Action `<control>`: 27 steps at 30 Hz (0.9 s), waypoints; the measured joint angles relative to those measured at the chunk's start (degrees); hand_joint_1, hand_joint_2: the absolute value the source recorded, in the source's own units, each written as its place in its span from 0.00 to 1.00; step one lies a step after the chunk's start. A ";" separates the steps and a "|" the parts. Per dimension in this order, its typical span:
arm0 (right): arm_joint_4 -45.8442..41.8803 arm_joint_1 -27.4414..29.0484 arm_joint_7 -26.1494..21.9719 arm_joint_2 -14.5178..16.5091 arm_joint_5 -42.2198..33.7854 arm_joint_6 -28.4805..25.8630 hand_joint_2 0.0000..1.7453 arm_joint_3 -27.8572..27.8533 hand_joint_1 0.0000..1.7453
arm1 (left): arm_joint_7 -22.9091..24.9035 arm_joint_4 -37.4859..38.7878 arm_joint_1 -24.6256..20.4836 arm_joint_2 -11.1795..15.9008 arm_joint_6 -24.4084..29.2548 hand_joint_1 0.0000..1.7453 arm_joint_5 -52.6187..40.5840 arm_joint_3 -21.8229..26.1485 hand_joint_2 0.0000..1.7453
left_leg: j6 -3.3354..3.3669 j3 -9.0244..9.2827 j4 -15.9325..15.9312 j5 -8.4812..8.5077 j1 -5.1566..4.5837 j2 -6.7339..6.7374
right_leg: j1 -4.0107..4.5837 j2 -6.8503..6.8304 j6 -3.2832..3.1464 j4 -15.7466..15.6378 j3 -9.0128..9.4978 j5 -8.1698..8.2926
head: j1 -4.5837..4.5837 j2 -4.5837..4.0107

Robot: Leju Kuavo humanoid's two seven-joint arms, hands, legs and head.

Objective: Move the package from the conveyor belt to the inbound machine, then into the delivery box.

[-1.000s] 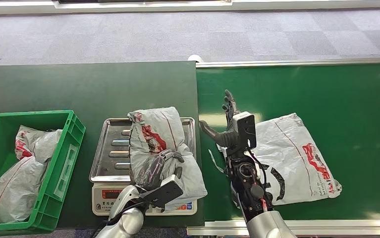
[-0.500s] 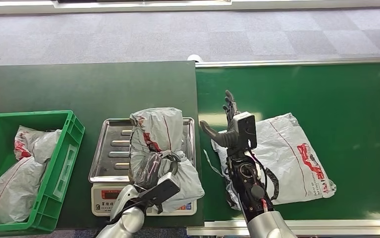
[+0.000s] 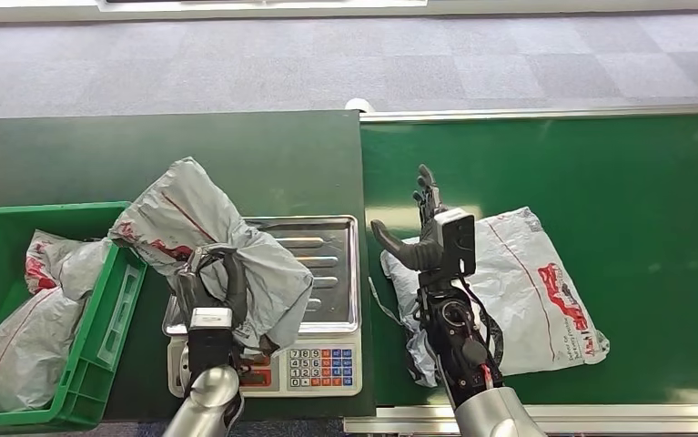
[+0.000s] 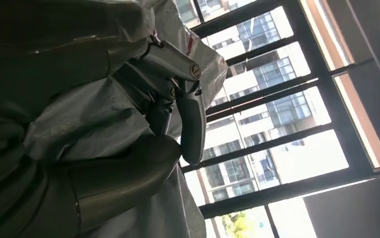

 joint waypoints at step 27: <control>1.58 0.77 -1.15 -1.18 -2.13 -1.47 1.00 0.63 0.00 | -0.02 -27.72 5.03 -5.40 0.25 1.00 -25.66 14.22 1.00 | 0.00 -0.04 0.00 0.00 0.01 0.03 | 0.01 0.02 0.00 0.00 -0.07 0.00 | -0.01 0.00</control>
